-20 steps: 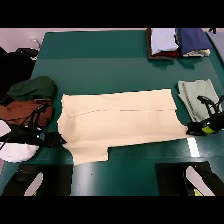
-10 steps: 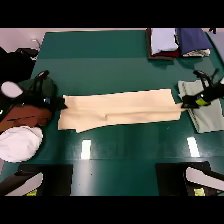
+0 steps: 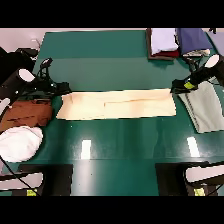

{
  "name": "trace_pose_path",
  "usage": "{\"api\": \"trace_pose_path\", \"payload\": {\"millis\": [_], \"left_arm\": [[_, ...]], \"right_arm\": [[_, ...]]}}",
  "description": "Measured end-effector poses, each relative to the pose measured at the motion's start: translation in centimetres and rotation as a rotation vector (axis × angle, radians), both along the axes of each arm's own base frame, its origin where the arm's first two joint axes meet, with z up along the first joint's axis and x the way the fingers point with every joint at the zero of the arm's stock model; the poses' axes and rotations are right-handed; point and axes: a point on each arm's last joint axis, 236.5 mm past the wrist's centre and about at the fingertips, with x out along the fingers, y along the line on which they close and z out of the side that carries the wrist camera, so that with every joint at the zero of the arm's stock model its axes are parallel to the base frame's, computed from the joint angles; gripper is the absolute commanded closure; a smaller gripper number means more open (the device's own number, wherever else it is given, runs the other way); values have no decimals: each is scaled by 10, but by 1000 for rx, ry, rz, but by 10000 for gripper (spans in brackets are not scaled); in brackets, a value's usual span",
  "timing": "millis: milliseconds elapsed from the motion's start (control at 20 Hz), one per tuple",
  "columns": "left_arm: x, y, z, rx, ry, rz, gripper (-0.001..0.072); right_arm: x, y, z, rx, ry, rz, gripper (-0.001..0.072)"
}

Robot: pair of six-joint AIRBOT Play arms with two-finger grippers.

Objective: Fold the shirts.

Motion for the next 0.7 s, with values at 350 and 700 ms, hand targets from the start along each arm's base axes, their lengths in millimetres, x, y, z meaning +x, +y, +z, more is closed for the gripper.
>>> {"api": "trace_pose_path", "payload": {"millis": [350, 700], "left_arm": [[2, -5, 8, -28, 23, 3, 684], [-7, -51, 10, -80, 37, -69, 684]], "right_arm": [[-16, -28, -10, 199, 21, -105, 186], [-53, -28, -55, 425, 140, -194, 227]]}}
